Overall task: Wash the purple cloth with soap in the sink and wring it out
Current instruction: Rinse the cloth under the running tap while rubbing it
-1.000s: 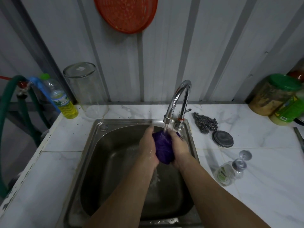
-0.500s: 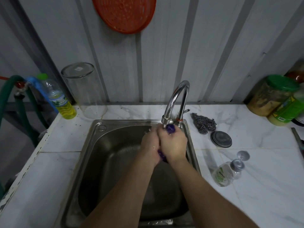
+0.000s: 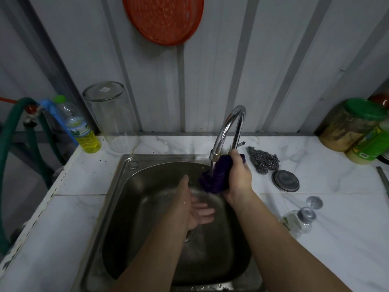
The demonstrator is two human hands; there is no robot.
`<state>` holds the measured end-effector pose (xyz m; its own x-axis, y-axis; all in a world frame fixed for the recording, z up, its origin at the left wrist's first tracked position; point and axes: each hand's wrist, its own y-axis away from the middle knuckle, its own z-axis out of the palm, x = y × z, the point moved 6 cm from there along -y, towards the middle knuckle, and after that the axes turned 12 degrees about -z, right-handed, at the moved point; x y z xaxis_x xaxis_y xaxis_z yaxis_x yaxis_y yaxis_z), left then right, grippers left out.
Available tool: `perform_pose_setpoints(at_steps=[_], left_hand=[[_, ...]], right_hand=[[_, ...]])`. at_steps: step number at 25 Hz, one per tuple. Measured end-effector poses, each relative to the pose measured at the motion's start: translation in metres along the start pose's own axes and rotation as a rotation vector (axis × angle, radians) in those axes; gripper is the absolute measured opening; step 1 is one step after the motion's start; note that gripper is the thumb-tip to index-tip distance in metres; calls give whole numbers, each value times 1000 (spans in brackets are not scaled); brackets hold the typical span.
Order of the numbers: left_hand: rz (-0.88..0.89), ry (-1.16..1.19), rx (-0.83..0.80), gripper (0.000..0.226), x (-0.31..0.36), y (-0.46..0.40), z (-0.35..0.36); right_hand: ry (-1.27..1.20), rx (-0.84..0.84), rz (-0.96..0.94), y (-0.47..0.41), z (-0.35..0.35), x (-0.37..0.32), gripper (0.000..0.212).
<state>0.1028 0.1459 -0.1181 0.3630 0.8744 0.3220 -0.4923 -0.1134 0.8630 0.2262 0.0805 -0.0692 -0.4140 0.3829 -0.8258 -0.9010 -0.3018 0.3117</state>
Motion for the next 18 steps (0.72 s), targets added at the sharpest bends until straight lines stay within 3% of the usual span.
perform_pose_setpoints(at_steps=[3,6,8,10,11,13,15,18], left_hand=[[-58,-98,-239,104,1,10,20],[50,-130,-338,69,21,26,33],[98,-194,-250,55,25,29,29],[105,-252,-218,40,24,34,26],[93,-256,-251,32,22,37,27],[47,-233,-355,24,15,44,32],[-12,-233,-438,26,9,49,39],[-136,-344,-449,39,2,53,39]], right_hand=[[338,-208,-280,25,2,-8,12],[503,-573,-500,56,-3,0,32],[366,-560,-541,58,-13,-3,29],[221,-324,-417,37,-25,-2,21],[148,-246,-264,28,-26,5,30],[56,-278,86,24,-20,25,63],[0,-378,291,34,-11,37,85],[-57,-447,317,33,-8,31,84]])
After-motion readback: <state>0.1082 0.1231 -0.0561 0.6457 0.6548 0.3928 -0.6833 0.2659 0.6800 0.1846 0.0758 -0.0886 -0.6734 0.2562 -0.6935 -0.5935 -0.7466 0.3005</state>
